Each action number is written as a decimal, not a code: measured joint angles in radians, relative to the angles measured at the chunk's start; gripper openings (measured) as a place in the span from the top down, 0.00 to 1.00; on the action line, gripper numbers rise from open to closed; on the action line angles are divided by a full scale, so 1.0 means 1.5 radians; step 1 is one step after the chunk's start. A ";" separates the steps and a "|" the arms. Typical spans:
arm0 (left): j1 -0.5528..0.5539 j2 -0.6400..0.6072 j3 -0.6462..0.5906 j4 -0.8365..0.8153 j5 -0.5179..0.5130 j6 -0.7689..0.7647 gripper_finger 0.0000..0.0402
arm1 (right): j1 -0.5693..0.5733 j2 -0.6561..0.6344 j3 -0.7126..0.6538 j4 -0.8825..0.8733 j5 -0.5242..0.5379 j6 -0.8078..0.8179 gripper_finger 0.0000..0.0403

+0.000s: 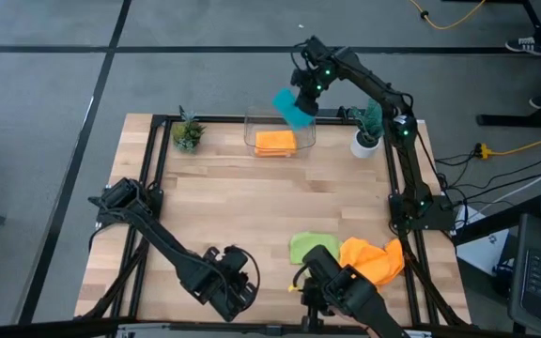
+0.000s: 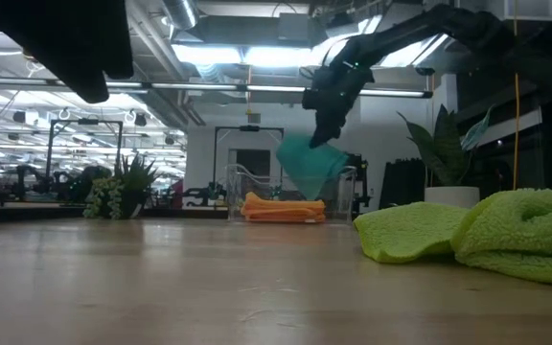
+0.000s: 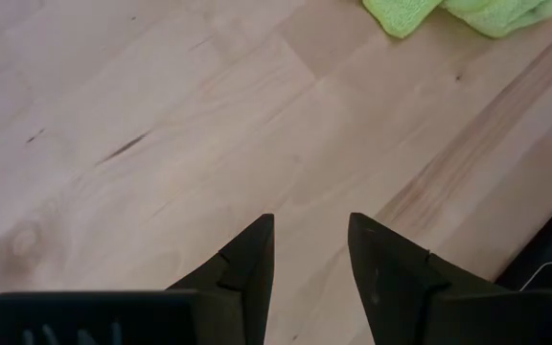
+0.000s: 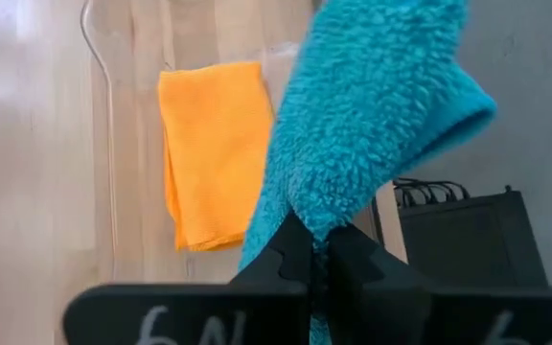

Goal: Fold microfiber towels
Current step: Put the folded blue towel into the transparent bin

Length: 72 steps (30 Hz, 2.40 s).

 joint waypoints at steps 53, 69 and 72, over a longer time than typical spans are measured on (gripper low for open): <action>-0.001 0.000 0.000 0.001 0.000 -0.005 0.68 | 0.107 -0.002 -0.079 0.008 0.076 -0.152 0.98; -0.001 0.000 0.000 0.001 0.000 -0.005 0.68 | 0.188 -0.002 -0.097 0.015 0.067 -0.152 0.98; -0.002 0.000 0.000 0.003 0.000 -0.005 0.68 | 0.187 -0.002 -0.129 0.023 0.066 -0.142 0.98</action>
